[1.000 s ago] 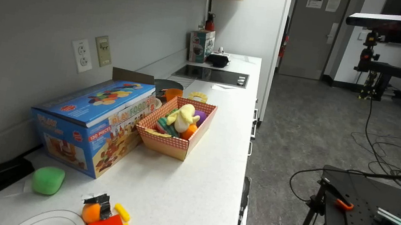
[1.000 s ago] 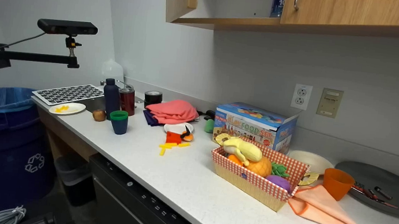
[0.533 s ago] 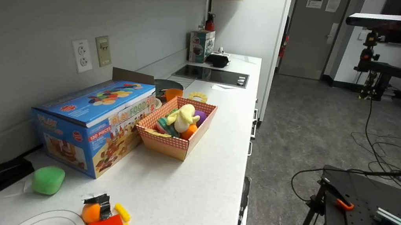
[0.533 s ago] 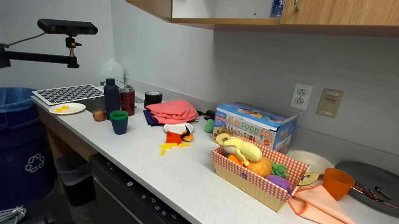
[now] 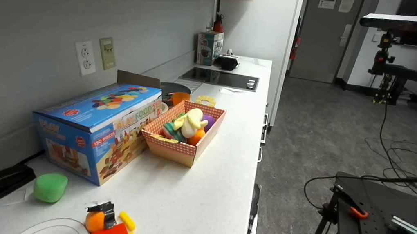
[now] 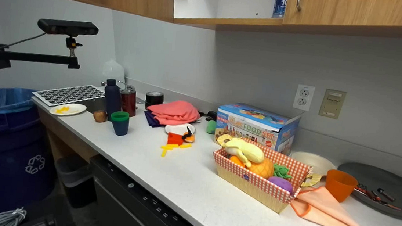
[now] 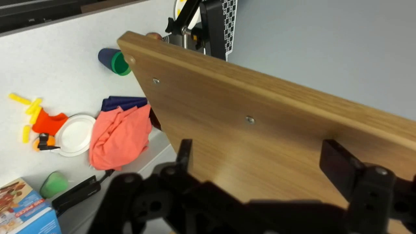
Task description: Open the left and right cabinet doors, respectively
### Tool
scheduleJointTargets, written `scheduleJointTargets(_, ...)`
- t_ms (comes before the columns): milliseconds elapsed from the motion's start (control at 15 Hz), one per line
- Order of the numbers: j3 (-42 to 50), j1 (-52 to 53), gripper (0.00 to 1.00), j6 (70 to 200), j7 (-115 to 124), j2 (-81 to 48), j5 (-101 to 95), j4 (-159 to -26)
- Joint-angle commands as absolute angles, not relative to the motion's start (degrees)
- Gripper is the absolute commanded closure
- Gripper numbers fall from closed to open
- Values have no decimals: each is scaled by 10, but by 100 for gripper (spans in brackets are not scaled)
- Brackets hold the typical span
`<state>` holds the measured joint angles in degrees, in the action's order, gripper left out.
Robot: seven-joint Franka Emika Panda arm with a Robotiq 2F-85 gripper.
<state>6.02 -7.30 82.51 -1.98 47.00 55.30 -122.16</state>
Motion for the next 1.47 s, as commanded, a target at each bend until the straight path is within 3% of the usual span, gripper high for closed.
scheduleJointTargets(0,55,-71,0,812,-41,530,568,-1264)
scheduleJointTargets(800,203,-122,0,802,-184,629,474,-1251)
scheduleJointTargets(1400,187,-108,0,809,-170,590,489,-1244)
